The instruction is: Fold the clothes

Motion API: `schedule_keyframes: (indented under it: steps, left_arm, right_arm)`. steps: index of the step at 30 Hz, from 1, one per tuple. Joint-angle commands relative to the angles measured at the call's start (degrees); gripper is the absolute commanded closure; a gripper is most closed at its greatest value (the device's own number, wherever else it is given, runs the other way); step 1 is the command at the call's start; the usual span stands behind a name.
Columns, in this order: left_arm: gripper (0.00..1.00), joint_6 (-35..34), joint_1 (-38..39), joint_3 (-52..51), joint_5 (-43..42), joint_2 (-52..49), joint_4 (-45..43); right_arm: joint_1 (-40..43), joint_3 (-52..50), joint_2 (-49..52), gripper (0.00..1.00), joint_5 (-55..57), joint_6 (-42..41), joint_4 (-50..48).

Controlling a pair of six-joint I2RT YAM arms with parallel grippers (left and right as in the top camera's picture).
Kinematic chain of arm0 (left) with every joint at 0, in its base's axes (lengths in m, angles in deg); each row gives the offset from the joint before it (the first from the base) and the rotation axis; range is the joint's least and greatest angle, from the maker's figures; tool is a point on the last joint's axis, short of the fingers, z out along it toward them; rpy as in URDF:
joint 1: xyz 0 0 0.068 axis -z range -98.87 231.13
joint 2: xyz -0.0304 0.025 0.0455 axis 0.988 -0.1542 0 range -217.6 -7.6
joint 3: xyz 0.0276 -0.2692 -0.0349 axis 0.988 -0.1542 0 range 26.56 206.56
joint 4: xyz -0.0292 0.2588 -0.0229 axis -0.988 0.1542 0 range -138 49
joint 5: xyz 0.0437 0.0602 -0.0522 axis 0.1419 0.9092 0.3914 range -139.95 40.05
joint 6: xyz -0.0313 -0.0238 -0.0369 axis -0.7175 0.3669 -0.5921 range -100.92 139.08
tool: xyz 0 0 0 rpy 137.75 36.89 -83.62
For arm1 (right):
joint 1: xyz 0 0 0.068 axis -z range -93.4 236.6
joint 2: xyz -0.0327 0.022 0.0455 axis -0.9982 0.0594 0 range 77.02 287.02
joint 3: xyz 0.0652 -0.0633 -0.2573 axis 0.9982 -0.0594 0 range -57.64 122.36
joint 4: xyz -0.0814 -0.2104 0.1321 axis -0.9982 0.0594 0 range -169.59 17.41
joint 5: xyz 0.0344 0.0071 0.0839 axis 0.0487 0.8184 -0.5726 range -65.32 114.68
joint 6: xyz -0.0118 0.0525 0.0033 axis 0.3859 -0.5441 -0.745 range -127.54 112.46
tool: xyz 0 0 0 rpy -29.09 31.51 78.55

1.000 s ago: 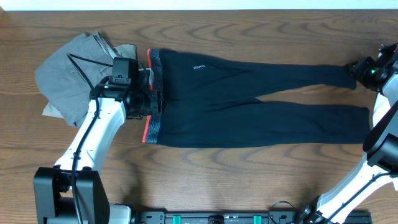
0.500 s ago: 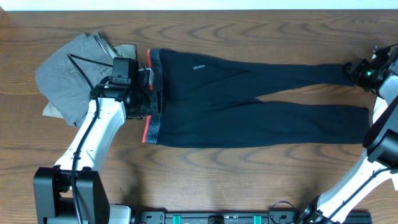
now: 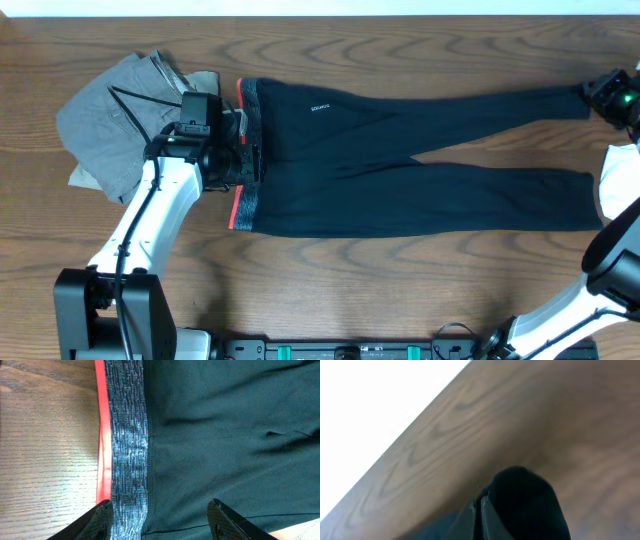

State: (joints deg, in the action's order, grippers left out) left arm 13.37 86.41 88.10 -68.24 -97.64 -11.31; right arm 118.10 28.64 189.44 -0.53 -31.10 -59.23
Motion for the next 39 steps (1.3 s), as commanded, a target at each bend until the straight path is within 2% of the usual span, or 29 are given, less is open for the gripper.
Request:
schedule_keyframes:
  steps: [1,4,6,7,8,11,12,13,15,16,21,25,30,33,35,37,39]
  left_arm:
    - [0.38,0.79,0.07,0.61,-0.55,0.13,-0.17]
    - [0.38,0.79,0.07,0.61,-0.55,0.13,-0.24]
    - [0.38,0.79,0.07,0.61,-0.55,0.13,-0.55]
    - [0.38,0.76,0.07,0.61,-0.55,0.13,-0.68]
    - [0.38,0.76,0.07,0.61,-0.55,0.13,-0.9]
    - [0.38,0.76,0.07,0.61,-0.55,0.13,-1.11]
    - [0.38,0.76,0.07,0.61,-0.55,0.13,-1.11]
    - [0.38,0.76,0.07,0.61,-0.55,0.13,-1.16]
    - [0.38,0.76,0.07,0.61,-0.55,0.13,-1.2]
    - [0.38,0.76,0.07,0.61,-0.55,0.13,-1.2]
    - [0.38,0.76,0.42,0.57,-0.55,0.13,-1.2]
    - [0.38,1.31,1.33,0.57,-0.55,-0.13,-1.36]
    - [0.38,4.13,3.1,0.57,-0.52,-2.08,-1.29]
    - [0.38,5.84,4.09,0.57,-0.52,-4.2,-0.92]
    - [0.38,6.67,4.55,0.57,-0.52,-5.81,-0.72]
    - [0.38,7.26,4.81,0.57,-0.52,-7.3,-0.57]
    - [0.38,7.45,4.83,0.57,-0.52,-8.79,-0.52]
  right_arm:
    - [0.39,0.17,0.2,0.99,7.21,-4.44,-1.57]
    - [0.39,0.2,0.07,0.98,3.37,1.16,-4.11]
    - [0.46,0.22,-0.52,0.99,12.7,-8.33,1.51]
    - [0.37,0.22,-0.66,0.99,15.67,-10.8,3.41]
    - [0.24,0.2,-0.63,0.99,13.88,-9.42,3.17]
    - [-0.26,0.17,0.31,0.99,-6.29,10.38,-2.97]
    - [-0.37,0.17,0.52,0.99,-7.74,12.66,-3.39]
    - [-0.39,0.17,0.52,0.98,-4.04,8.9,-2.75]
    - [-0.44,0.17,0.52,0.99,6.67,-4.57,0.07]
    - [-0.44,0.17,0.52,0.99,8.5,-7.54,0.24]
    - [-1.01,0.17,1.18,0.99,13.16,-16.11,-1.36]
    - [-2.84,0.17,2.78,0.99,22.12,-24.24,-1.57]
    - [-4.39,0.17,7.1,0.99,23.89,-24.59,-5.18]
    - [-4.63,0.17,10.23,0.92,21.46,-21.14,-10.01]
    - [-4.42,0.17,11.47,0.86,16.44,-15.02,-13.9]
    - [-3.67,0.17,11.58,0.75,10.38,-6.29,-15.32]
    - [-2.47,0.2,11.15,0.6,3.91,3.1,-14.86]
